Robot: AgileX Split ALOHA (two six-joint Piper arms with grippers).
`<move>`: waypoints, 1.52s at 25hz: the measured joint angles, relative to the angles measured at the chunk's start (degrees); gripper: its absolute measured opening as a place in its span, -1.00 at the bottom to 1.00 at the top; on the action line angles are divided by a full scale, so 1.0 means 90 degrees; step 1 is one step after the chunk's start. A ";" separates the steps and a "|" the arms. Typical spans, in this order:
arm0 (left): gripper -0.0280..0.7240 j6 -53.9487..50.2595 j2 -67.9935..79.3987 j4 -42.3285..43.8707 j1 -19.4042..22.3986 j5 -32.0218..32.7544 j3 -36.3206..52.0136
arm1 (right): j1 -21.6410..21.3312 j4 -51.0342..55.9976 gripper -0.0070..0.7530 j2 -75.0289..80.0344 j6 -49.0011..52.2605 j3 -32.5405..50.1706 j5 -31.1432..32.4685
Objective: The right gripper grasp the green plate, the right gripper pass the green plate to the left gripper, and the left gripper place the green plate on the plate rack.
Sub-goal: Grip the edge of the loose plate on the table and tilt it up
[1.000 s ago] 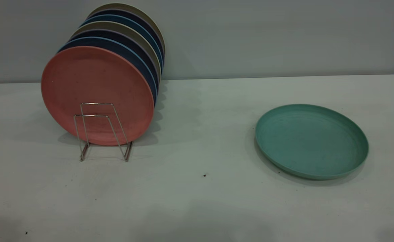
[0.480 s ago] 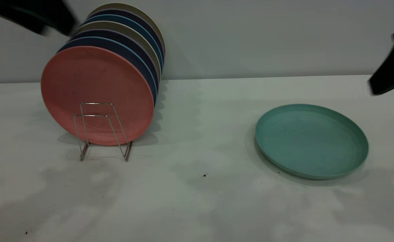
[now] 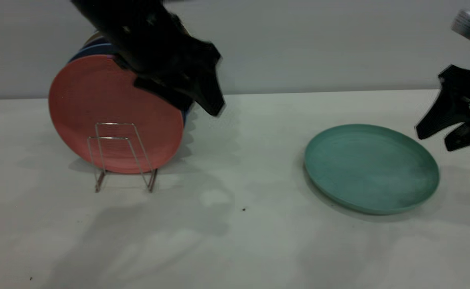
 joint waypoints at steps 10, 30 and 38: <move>0.52 0.0000 0.0413 -0.0537 -0.0031 -0.0130 -0.0082 | -0.0728 0.0191 0.33 0.1765 -0.0163 -0.1238 0.0294; 0.52 0.0006 0.0547 -0.0599 -0.0031 -0.0297 -0.0082 | -0.0735 0.1290 -0.26 0.2753 -0.1107 -0.1726 0.0543; 0.52 0.0006 0.0784 -0.1026 -0.0054 -0.0346 -0.0082 | -0.0728 0.1493 -0.94 0.2765 -0.1586 -0.1726 0.0376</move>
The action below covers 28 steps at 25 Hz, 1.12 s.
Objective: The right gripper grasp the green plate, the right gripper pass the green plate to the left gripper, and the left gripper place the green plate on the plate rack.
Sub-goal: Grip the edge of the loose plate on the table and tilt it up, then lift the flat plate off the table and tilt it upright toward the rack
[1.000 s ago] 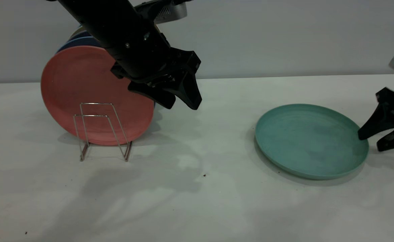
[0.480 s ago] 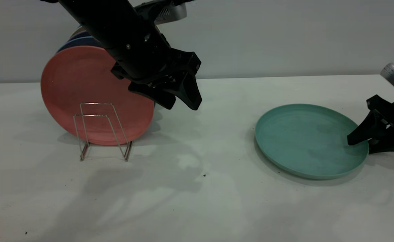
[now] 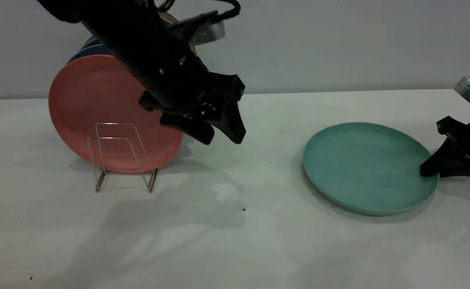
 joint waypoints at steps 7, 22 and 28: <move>0.52 0.0304 0.0191 -0.0415 -0.0267 -0.0338 0.0000 | 0.0307 0.0405 -0.94 0.0029 -0.1000 0.0000 0.0670; 0.47 0.0340 0.0510 -0.1412 -0.0471 -0.1336 0.0000 | 0.0792 0.0687 -0.94 0.0023 -0.1194 -0.0191 0.2121; 0.15 0.0351 0.0680 -0.1823 -0.0548 -0.1593 0.0000 | 0.0894 0.0707 -0.94 0.0023 -0.1313 -0.0191 0.2339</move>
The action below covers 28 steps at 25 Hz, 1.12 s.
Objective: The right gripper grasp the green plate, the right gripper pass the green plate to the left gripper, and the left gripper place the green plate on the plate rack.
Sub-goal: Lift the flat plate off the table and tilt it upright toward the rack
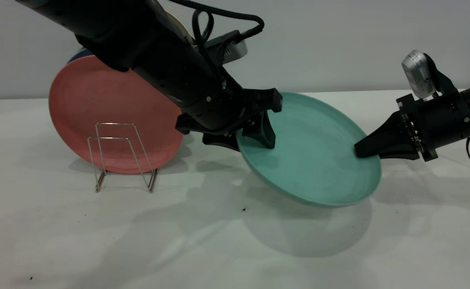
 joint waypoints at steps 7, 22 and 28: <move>-0.56 -0.0041 0.0071 -0.0390 -0.0028 -0.0016 -0.0009 | 0.0036 -0.0128 -0.92 0.0000 -0.0119 0.0000 -0.0189; -0.65 0.0494 -0.0162 -0.0330 -0.0056 -0.0143 -0.0023 | -0.0134 -0.0012 0.43 -0.0775 -0.0054 -0.0069 -0.0283; -0.65 0.1175 -0.0771 -0.0135 0.0246 0.0422 -0.0005 | -0.0648 -0.0077 0.63 -0.1605 0.0316 -0.0152 0.0478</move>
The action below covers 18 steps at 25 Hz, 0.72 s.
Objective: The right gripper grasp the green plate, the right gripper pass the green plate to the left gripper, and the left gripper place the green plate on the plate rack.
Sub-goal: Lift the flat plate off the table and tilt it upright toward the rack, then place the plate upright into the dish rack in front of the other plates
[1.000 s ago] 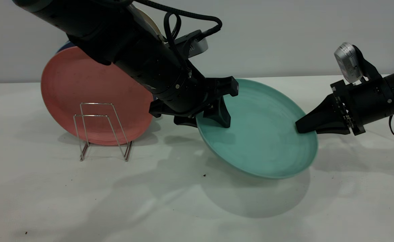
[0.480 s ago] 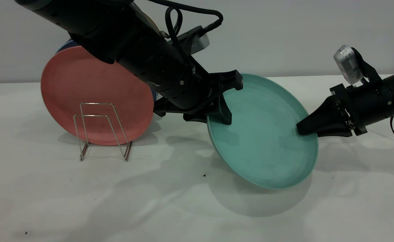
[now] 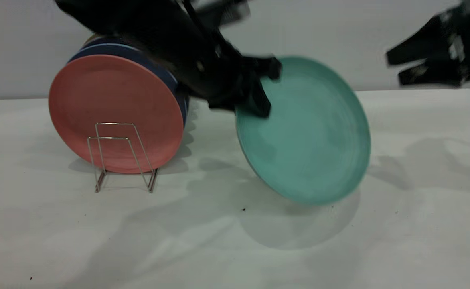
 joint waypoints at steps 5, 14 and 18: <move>-0.65 0.0316 -0.0933 0.1011 0.0760 0.1351 0.0000 | -0.0204 -0.0710 0.36 -0.0951 0.0666 0.0000 0.0158; -0.65 0.0969 -0.2457 0.2700 0.2417 0.2730 0.0000 | -0.0044 -0.2346 0.21 -0.3157 0.2013 0.0052 0.0386; -0.65 0.2469 -0.2786 0.2909 0.2852 0.2744 0.0000 | 0.0093 -0.2698 0.20 -0.4039 0.2335 0.0660 0.0436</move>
